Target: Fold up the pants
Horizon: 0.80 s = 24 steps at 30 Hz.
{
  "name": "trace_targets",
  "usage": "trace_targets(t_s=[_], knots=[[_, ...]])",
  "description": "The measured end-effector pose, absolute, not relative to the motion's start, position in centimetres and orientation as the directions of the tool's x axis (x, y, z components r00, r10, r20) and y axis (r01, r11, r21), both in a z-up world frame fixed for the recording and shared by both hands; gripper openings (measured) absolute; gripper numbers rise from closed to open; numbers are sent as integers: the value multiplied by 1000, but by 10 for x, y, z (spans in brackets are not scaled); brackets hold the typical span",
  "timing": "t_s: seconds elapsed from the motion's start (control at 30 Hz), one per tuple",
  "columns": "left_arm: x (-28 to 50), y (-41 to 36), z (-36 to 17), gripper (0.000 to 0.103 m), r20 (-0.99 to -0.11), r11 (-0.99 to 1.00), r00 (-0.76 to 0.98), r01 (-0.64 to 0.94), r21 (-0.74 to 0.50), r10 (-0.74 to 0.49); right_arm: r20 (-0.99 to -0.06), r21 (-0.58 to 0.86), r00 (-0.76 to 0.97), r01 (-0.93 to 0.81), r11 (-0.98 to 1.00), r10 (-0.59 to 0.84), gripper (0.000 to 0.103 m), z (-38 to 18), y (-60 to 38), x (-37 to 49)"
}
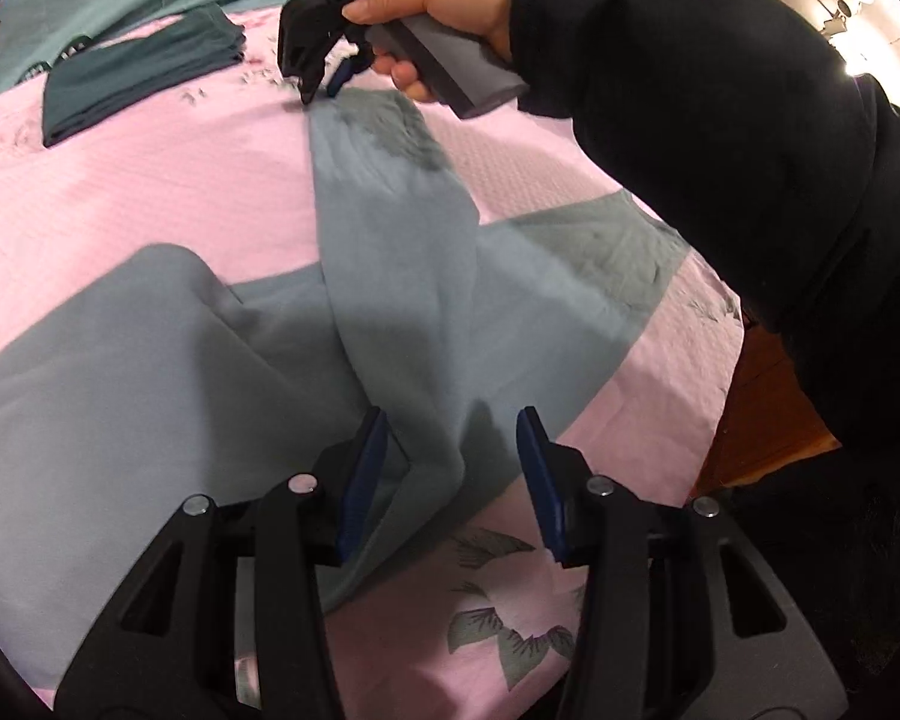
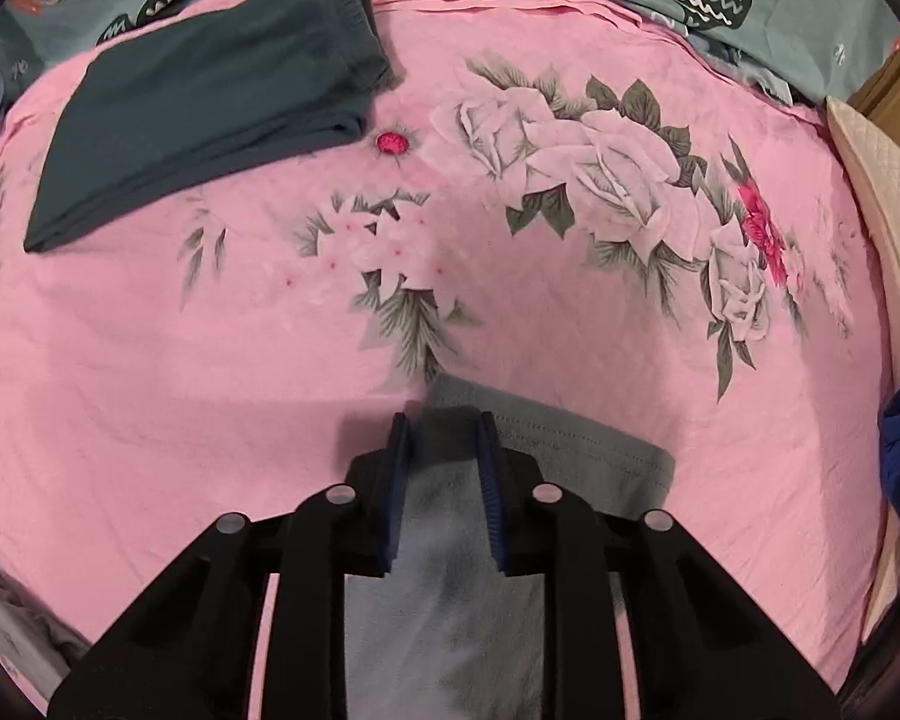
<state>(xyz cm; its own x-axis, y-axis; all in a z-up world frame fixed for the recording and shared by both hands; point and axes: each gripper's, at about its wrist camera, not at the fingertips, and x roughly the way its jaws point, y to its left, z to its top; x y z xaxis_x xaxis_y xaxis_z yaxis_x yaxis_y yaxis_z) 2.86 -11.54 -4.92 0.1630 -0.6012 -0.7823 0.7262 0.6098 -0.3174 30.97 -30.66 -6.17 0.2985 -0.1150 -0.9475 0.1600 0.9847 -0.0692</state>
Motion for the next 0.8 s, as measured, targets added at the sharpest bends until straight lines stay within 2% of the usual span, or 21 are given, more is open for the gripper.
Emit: trace_targets(t_s=[0.03,0.27,0.5,0.67,0.8], knots=[[29,-115,-51,45,-782,608,156,725,-324,-603,-946,-64,305,160,985,-111,2,-61,-309,309],[25,-117,-54,46,-782,607,147,721,-334,-605,-889,100,457,166,981,13,2,-16,-345,275],[19,-126,-52,46,-777,582,143,746,-322,-613,-757,284,645,176,943,107,2,56,-410,170],[17,-132,-51,49,-777,571,142,759,-312,-613,-689,379,717,232,896,106,2,69,-471,77],[11,-149,-54,50,-794,555,135,783,-281,-593,-684,416,726,297,859,80,2,59,-508,32]])
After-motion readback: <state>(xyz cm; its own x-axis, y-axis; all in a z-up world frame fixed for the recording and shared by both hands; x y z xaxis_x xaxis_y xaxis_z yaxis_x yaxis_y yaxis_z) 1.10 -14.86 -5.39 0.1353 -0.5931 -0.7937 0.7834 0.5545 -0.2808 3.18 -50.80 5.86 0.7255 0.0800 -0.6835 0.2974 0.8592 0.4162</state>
